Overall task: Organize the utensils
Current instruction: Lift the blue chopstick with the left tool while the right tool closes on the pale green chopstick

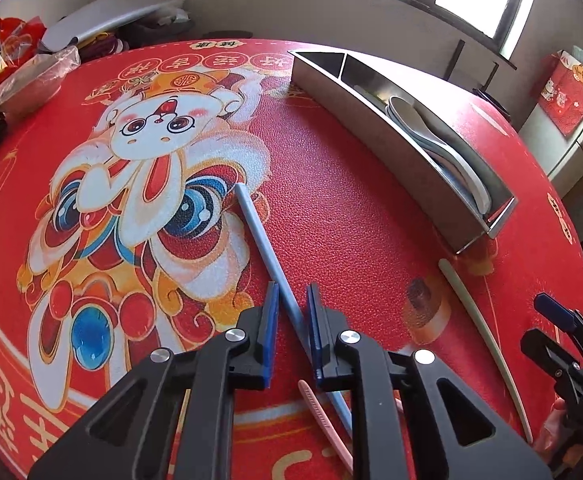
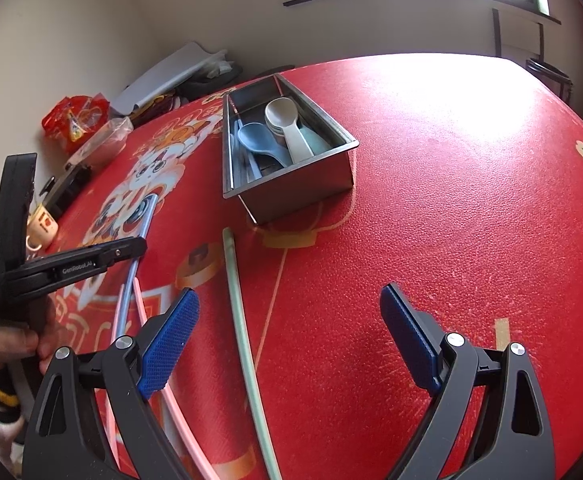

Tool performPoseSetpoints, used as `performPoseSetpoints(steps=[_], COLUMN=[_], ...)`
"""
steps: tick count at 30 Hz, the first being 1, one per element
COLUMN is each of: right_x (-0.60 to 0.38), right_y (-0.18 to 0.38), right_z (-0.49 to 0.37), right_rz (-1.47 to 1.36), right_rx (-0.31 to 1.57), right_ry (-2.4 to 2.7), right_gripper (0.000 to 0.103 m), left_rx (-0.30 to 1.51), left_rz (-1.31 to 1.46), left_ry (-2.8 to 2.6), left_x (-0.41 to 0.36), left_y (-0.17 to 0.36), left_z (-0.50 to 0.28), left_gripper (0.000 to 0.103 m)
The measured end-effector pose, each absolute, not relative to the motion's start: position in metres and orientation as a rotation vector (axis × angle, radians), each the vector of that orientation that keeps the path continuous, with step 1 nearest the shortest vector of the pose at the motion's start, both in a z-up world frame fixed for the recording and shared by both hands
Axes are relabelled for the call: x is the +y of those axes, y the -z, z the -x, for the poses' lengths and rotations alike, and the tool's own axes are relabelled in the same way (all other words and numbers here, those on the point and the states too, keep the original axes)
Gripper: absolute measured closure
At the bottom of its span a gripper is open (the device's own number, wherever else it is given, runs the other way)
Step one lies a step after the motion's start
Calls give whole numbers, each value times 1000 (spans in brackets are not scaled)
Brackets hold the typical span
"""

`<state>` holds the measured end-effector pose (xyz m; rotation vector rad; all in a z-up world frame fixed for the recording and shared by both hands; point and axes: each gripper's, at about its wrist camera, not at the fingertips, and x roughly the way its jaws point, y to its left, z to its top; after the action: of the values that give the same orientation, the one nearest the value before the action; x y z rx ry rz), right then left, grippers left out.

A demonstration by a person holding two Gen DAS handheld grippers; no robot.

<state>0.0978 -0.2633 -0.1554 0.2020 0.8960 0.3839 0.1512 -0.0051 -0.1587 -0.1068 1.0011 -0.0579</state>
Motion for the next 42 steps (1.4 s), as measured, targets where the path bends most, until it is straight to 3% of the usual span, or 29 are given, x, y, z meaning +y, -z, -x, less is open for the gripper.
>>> performPoseSetpoints(steps=[6, 20, 21, 22, 25, 30, 32, 38, 42], right_x=[-260, -244, -240, -236, -231, -226, -221, -213, -211], right_y=[157, 158, 157, 157, 159, 158, 157, 155, 154], right_z=[-98, -99, -98, -97, -95, -86, -81, -71, -71], right_rz=[-186, -115, -93, -73, -40, 60, 130, 212, 206], right_rx=[900, 913, 916, 923, 962, 997, 1001, 1008, 1004], right_ry=[-391, -436, -442, -452, -481, -473, -460, -469, -475], right_gripper=[14, 16, 19, 28, 33, 55, 69, 88, 95], left_rx=[958, 863, 865, 867, 868, 870, 870, 874, 873], left_rz=[231, 332, 332, 333, 332, 336, 343, 369, 379], left_ry=[97, 158, 167, 175, 199, 237, 251, 276, 282], left_x=[20, 71, 72, 73, 78, 82, 82, 81, 81], left_y=[158, 126, 126, 127, 128, 132, 134, 143, 145], left_z=[-151, -125, -120, -115, -101, -85, -82, -79, -77], left_gripper=[97, 97, 97, 97, 97, 97, 97, 97, 97])
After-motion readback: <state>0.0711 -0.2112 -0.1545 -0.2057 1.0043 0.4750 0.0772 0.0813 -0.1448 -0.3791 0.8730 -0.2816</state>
